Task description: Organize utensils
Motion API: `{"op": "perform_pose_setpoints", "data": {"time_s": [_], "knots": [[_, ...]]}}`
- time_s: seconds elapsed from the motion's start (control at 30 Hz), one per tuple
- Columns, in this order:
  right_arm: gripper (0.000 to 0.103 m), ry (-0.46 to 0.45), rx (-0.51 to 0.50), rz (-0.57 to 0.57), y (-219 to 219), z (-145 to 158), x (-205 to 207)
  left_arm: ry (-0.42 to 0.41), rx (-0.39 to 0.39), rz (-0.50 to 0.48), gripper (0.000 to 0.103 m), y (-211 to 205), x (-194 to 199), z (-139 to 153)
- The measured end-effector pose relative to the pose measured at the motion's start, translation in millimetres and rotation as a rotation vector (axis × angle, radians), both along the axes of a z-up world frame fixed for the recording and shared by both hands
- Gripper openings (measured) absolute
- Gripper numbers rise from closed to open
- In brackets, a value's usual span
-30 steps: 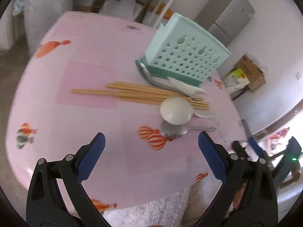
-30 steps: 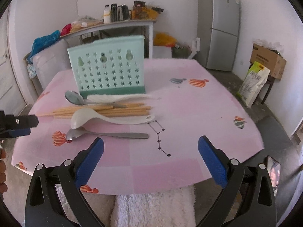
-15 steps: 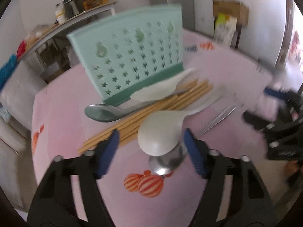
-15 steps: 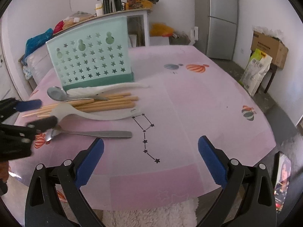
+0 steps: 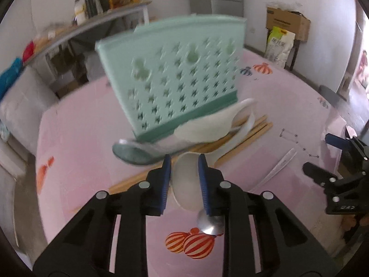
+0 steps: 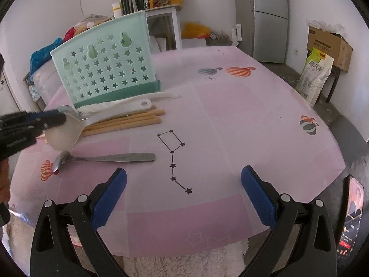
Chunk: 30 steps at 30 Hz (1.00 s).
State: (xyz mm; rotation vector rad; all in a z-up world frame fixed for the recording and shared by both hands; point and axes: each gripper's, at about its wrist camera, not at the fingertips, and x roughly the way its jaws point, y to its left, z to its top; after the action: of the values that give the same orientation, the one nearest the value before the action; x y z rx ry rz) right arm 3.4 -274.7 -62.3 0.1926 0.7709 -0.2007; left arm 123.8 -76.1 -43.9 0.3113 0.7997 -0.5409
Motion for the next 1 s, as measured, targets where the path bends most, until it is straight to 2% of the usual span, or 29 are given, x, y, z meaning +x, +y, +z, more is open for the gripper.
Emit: {"op": "perform_pose_setpoints", "data": {"time_s": [0.13, 0.27, 0.47, 0.57, 0.63, 0.73, 0.87, 0.97, 1.0], "knots": [[0.097, 0.002, -0.001, 0.000, -0.2, -0.3, 0.4, 0.057, -0.028, 0.016, 0.022, 8.3, 1.7, -10.4], [0.097, 0.003, -0.007, -0.003, 0.0, -0.7, 1.1, 0.146, -0.113, 0.055, 0.024, 21.4, 1.8, -16.5], [0.097, -0.001, -0.019, -0.008, 2.6, 0.0, 0.5, 0.296, -0.358, 0.149, 0.023, 53.2, 7.8, -27.6], [0.097, -0.022, -0.034, -0.021, 2.8, 5.4, -3.5, 0.344, -0.451, 0.190, 0.011, 68.0, 11.9, -32.5], [0.097, -0.050, -0.056, -0.028, 4.4, 11.6, -8.9, 0.345, -0.484, 0.211, 0.004, 76.3, 11.7, -30.2], [0.097, -0.099, -0.100, -0.005, 11.7, 21.8, -18.5, 0.307, -0.525, 0.216, 0.004, 87.3, 5.5, -16.7], [0.096, -0.141, -0.191, 0.120, 40.9, 33.2, -22.4, 0.235, -0.576, 0.210, 0.004, 101.5, -7.9, 6.0], [0.085, -0.148, -0.288, 0.237, 72.4, 37.7, -17.4, 0.176, -0.587, 0.213, 0.004, 107.8, -17.0, 20.6], [0.078, -0.134, -0.321, 0.275, 82.5, 36.5, -13.6, 0.165, -0.587, 0.213, 0.004, 110.4, -19.0, 24.0]]}}
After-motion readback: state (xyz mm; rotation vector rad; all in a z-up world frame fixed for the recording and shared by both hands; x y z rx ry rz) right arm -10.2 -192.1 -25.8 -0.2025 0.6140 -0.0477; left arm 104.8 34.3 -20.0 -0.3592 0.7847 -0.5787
